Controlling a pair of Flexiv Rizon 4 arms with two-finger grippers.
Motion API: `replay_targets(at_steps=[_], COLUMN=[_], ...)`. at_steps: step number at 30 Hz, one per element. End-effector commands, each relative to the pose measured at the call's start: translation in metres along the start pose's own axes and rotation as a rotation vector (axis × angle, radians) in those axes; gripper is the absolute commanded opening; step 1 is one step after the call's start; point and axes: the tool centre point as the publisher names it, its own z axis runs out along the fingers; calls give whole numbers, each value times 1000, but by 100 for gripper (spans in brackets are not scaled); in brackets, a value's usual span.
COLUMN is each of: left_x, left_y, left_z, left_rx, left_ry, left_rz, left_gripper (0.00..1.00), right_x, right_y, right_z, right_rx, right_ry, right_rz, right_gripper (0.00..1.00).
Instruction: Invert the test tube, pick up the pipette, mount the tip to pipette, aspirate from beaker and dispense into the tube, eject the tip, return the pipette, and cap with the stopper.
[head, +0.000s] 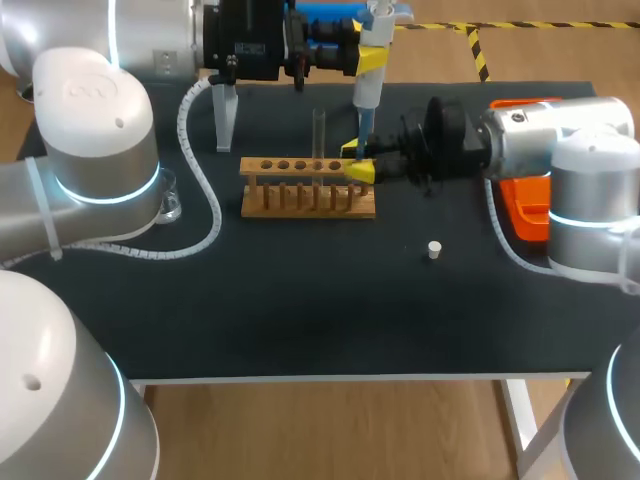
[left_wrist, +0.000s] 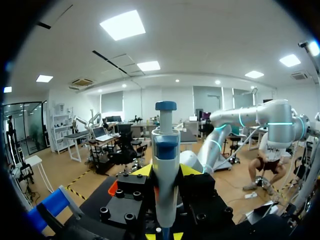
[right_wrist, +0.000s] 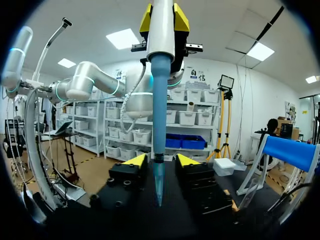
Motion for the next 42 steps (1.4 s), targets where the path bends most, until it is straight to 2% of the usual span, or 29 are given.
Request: replay_targets(at_steps=[1,6,11,20,42], left_x=[0,0,0,0,0], left_y=[1,1,1,1,1], left_z=[0,0,0,0,0], left_rx=[5,5,5,5,5], left_ry=[-1,-1,-1,-1,-1], left_rz=[1,1,1,1,1], left_gripper=[0,0,0,0,0], right_x=[6,13,26,40,41], right_y=[-11,-30,-48,-59,-58], right_z=[-6,-20,-48,-81,-83], right_rx=[5,45,114,171,172], right_ry=[9,12,11,-21,-22], right_rz=[9,27,24,1,-1], right_gripper=[100,100,100,100,100])
